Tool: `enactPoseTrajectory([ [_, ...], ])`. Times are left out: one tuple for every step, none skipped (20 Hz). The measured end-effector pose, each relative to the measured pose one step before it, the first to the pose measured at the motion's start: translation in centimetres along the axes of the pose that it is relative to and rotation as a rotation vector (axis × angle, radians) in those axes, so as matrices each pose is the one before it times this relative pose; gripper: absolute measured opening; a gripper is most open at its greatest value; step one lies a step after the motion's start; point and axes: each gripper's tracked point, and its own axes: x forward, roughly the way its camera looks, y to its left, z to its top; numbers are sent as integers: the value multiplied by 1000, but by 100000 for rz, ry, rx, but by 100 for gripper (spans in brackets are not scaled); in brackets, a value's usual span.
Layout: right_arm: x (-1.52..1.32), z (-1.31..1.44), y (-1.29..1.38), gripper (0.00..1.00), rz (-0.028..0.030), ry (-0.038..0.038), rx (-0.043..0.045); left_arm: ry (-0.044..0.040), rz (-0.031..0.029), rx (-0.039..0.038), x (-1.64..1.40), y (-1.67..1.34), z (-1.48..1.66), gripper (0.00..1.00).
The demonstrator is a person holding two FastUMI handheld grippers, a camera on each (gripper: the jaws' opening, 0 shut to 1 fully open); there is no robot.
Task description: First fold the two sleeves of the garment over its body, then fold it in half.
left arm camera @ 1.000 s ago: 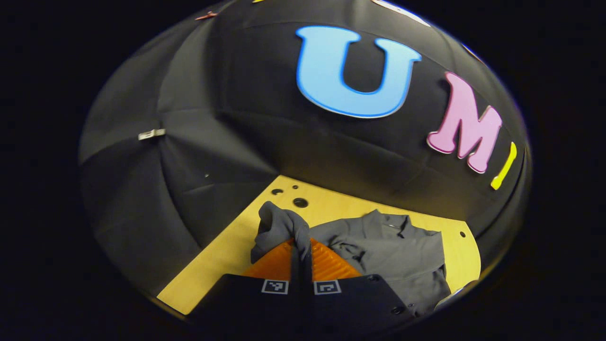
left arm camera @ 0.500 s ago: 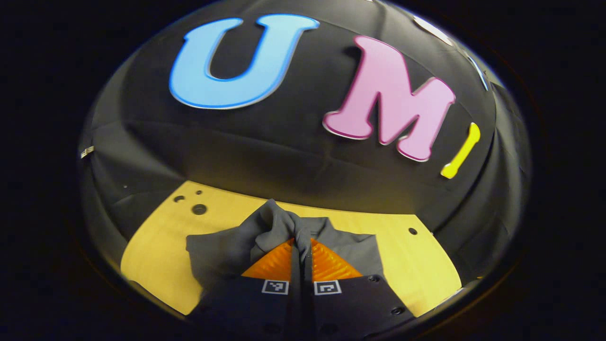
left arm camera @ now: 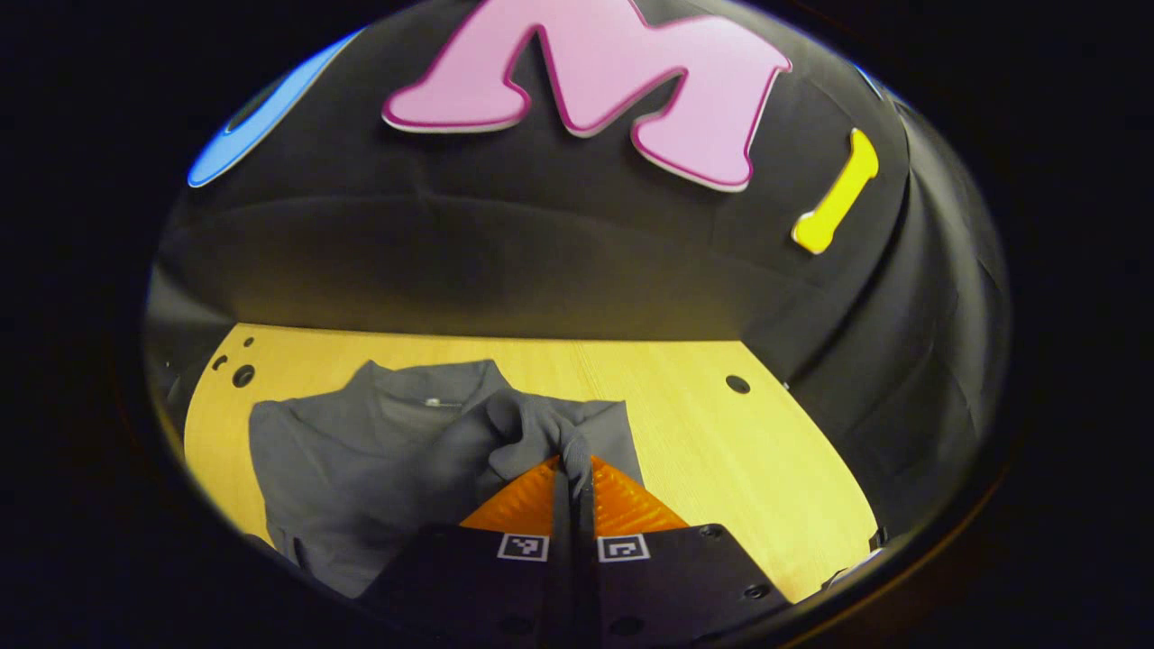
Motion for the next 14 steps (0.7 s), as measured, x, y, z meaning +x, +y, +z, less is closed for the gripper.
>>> enactPoseTrajectory([
  [186, -223, -155, 99, -368, 531, 112, 1618, 967, 1155, 1018, -397, -392, 6],
  [274, -83, -228, 98, 77, 477, 0, 964, 531, 1380, 842, -458, -225, 8],
  [143, -137, -129, 98, 294, 558, -42, 366, 296, 1228, 467, -259, -304, 11],
  [363, -103, 18, 99, 703, 475, -13, -85, -2414, 213, 46, -760, 7, 11],
  [414, 7, 207, 99, 1010, 633, 73, -1071, -2793, -340, -378, -727, 191, 25],
  [477, 70, 387, 99, 1467, 418, 74, -1902, -1439, 171, -440, -157, 385, 39],
  [532, 284, 490, 99, 1790, 434, -22, -1443, -727, 524, -764, 222, 200, 53],
  [582, 214, 668, 99, 2288, 346, 31, -717, 312, 800, -872, 496, -63, 67],
  [597, 274, 770, 99, 2765, 342, -128, -557, 1447, 840, -1074, 776, -174, 74],
  [562, 185, 817, 99, 2756, 491, -532, -303, 1217, 801, -1381, 963, -298, 95],
  [667, 146, 769, 99, 2745, 588, -970, -158, 2617, 926, -1579, 1320, -412, 97],
  [675, -23, 877, 99, 2721, 709, -1256, -122, 3272, 1126, -1709, 1579, -751, 96],
  [580, -74, 840, 99, 2858, 1013, -1397, -164, 3273, 819, -1769, 1640, -825, 97],
  [591, -308, 1033, 99, 2956, 1530, -1304, 248, 2900, 410, -1831, 1658, -1064, 96],
])
